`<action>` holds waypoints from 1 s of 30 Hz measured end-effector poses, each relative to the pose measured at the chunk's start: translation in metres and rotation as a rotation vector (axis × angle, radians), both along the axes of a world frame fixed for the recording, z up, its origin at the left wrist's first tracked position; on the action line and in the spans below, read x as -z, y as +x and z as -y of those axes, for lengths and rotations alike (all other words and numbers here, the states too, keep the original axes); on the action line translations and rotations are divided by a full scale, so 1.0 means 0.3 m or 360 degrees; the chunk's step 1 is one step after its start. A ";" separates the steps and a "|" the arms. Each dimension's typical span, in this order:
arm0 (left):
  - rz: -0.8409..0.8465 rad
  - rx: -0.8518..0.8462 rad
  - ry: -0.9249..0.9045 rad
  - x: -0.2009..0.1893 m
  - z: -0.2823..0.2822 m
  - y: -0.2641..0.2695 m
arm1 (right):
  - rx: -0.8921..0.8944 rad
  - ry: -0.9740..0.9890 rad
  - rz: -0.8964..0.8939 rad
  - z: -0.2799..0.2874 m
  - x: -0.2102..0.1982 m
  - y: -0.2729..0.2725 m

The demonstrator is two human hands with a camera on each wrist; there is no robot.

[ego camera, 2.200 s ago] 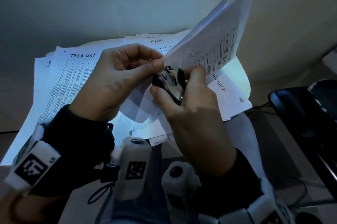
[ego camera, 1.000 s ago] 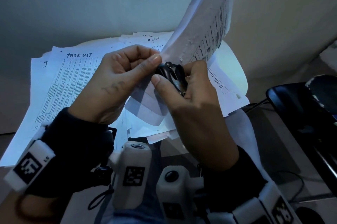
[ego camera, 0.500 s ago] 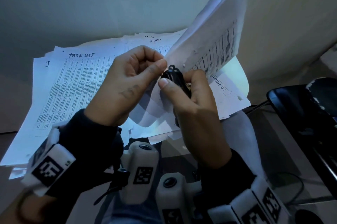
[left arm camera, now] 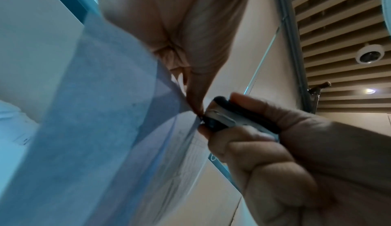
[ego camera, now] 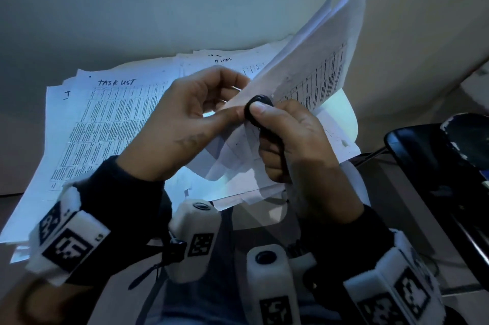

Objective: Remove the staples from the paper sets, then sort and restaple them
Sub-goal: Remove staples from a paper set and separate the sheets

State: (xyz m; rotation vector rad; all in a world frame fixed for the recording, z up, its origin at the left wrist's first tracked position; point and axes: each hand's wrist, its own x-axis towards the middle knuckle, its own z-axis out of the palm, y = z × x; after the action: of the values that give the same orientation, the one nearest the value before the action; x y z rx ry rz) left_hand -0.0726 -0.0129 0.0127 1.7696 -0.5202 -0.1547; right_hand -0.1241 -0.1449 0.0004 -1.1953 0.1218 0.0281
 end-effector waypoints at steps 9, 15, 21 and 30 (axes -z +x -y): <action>0.0364 -0.0273 0.0216 0.005 0.038 -0.011 | -0.0137 0.0151 -0.0145 0.019 -0.003 -0.001; 0.0706 -0.0366 0.0455 0.012 0.053 -0.020 | -0.0189 0.0250 -0.0192 0.028 -0.008 -0.002; 0.0800 -0.0284 0.0531 -0.006 0.042 -0.010 | -0.0177 0.0218 -0.0197 0.036 -0.015 0.015; 0.0004 0.0033 0.0196 -0.009 0.012 0.017 | -0.0135 0.0078 -0.0105 0.027 -0.004 0.002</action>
State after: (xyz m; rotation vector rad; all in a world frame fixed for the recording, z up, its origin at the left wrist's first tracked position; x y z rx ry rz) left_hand -0.0676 -0.0164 0.0153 1.8845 -0.5408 -0.2030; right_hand -0.1235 -0.1529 0.0017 -1.1506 0.1273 0.1444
